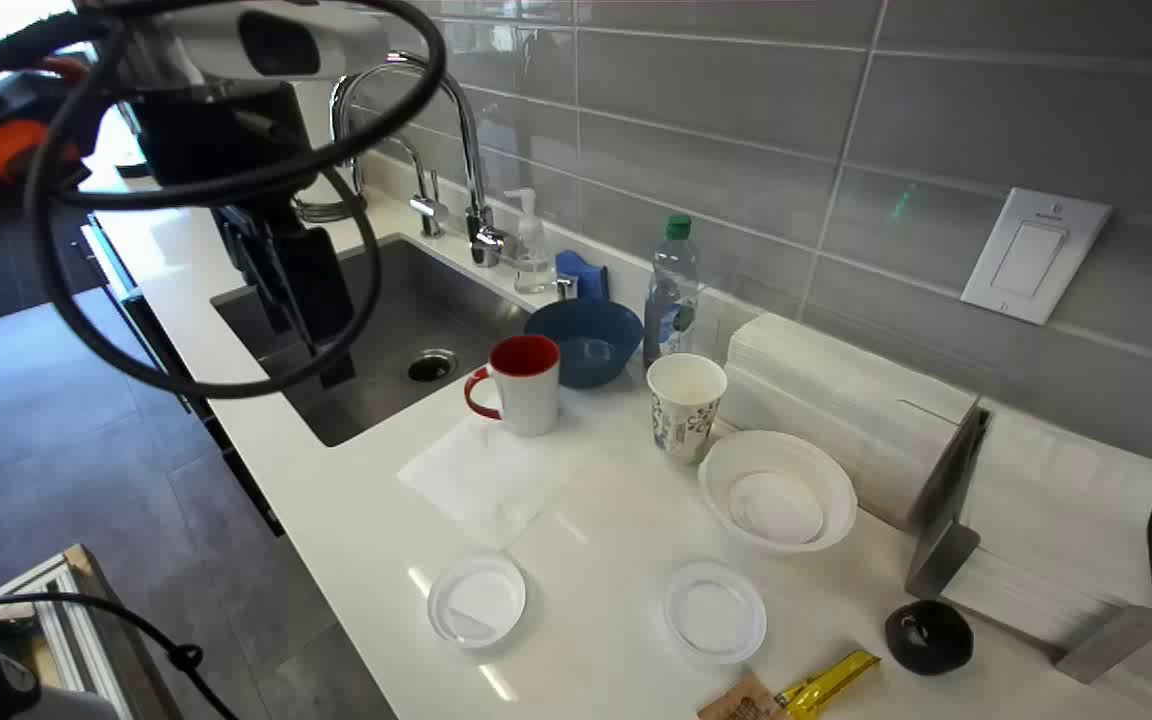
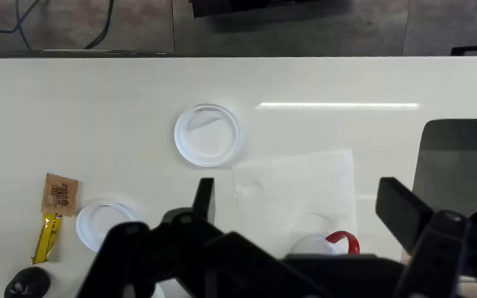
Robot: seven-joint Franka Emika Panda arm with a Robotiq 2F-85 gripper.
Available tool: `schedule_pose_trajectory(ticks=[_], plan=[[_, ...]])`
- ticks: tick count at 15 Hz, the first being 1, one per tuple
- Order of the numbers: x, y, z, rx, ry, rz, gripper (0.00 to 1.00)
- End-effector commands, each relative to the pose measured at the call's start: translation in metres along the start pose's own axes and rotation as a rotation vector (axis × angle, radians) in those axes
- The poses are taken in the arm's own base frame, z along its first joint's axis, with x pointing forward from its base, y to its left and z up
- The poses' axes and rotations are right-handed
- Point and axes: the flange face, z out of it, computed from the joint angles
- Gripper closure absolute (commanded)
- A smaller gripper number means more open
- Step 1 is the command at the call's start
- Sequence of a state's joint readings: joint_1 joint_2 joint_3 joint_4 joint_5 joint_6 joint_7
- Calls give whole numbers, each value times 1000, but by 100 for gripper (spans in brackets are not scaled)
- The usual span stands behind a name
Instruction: Pour the water in the cup into the bowl
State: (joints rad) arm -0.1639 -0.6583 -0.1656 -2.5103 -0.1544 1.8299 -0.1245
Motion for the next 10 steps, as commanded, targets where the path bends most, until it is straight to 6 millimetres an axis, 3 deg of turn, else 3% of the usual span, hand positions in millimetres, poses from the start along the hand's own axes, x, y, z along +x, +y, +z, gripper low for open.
schedule_pose_trajectory(ticks=[1,6,10], plan=[[0,0,-1,0,0,0,0],[3,-5,2,1,34,-40,0],[8,-18,33,46,179,-220,0]])
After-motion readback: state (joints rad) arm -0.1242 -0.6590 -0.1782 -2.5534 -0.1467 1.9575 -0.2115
